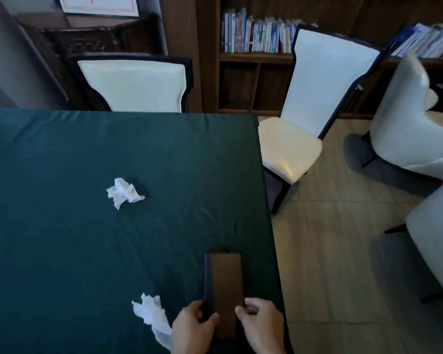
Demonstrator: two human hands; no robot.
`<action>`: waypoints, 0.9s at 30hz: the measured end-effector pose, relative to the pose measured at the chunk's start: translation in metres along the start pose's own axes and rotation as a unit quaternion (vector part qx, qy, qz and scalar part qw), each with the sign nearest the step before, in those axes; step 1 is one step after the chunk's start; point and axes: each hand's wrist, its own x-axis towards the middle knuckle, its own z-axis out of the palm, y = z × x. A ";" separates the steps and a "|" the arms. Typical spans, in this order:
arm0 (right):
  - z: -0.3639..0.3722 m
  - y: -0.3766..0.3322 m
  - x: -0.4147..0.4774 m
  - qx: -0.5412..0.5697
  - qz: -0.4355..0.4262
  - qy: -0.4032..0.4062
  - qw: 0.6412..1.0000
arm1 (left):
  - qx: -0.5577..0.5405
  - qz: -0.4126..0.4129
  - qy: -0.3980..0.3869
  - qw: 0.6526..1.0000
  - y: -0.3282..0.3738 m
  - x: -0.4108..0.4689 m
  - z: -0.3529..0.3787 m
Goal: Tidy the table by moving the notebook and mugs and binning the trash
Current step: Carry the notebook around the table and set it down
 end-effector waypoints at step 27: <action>-0.005 0.036 -0.064 -0.249 -0.250 -0.014 0.935 | 0.271 0.270 0.031 0.923 -0.022 -0.065 -0.016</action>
